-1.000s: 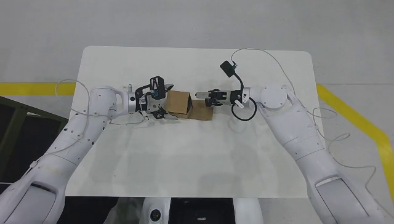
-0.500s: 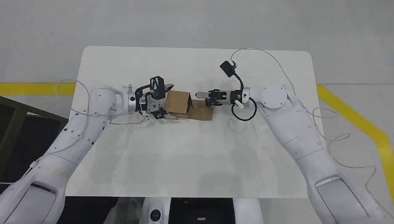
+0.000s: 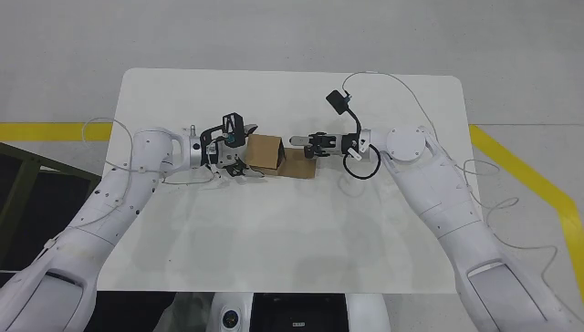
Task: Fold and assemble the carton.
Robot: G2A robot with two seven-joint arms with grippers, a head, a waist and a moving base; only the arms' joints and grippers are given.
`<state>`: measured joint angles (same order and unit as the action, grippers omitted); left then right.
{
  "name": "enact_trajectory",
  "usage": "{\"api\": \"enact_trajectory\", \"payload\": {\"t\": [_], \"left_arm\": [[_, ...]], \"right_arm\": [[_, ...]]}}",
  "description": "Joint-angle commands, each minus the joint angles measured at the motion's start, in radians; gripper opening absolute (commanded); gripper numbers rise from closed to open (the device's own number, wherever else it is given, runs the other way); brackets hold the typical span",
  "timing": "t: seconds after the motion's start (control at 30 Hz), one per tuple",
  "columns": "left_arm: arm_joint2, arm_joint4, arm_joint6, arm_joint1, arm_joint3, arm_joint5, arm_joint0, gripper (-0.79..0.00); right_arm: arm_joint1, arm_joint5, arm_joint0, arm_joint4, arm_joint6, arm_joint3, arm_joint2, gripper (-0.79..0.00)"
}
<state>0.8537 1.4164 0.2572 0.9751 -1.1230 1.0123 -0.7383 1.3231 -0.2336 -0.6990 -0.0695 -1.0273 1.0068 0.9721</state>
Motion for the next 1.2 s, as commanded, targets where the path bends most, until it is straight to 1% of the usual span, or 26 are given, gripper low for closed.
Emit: {"api": "enact_trajectory", "payload": {"t": [0.0, 0.03, 0.13, 0.37, 0.43, 0.53, 0.63, 0.73, 0.87, 1.17], "left_arm": [[0.000, 0.000, 0.000, 0.000, 0.000, 0.000, 0.000, 0.000], [0.000, 0.000, 0.000, 0.000, 0.000, 0.000, 0.000, 0.000], [0.007, -0.009, -0.012, -0.001, -0.012, -0.025, -0.015, 0.000], [0.038, -0.017, -0.025, -0.008, -0.031, -0.022, -0.032, 0.000], [0.044, -0.017, -0.024, -0.010, -0.034, -0.022, -0.034, 0.000], [0.054, -0.017, -0.023, -0.011, -0.038, -0.023, -0.036, 0.000], [0.062, -0.014, -0.020, -0.013, -0.044, -0.020, -0.039, 0.000], [0.066, -0.008, -0.015, -0.013, -0.051, -0.015, -0.041, 0.000], [0.068, 0.002, -0.005, -0.014, -0.055, -0.009, -0.044, 0.000], [0.071, 0.022, 0.013, -0.013, -0.059, -0.005, -0.052, 0.000]], "right_arm": [[0.000, 0.000, 0.000, 0.000, 0.000, 0.000, 0.000, -0.237], [0.000, -0.003, -0.003, -0.003, 0.002, 0.001, 0.000, 0.000], [-0.005, 0.003, -0.024, -0.015, -0.015, 0.034, 0.009, 0.000], [-0.034, -0.008, -0.066, -0.064, -0.107, 0.107, 0.079, 0.000], [-0.043, -0.001, -0.078, -0.044, -0.123, 0.125, 0.097, 0.000], [-0.060, 0.016, -0.112, -0.025, -0.127, 0.141, 0.133, 0.000], [-0.069, 0.022, -0.147, -0.041, -0.119, 0.145, 0.159, 0.000], [-0.068, 0.016, -0.168, -0.091, -0.117, 0.134, 0.157, 0.000], [-0.058, -0.003, -0.161, -0.136, -0.112, 0.106, 0.126, 0.000], [-0.038, -0.026, -0.121, -0.158, -0.093, 0.035, 0.062, 0.000]]}}
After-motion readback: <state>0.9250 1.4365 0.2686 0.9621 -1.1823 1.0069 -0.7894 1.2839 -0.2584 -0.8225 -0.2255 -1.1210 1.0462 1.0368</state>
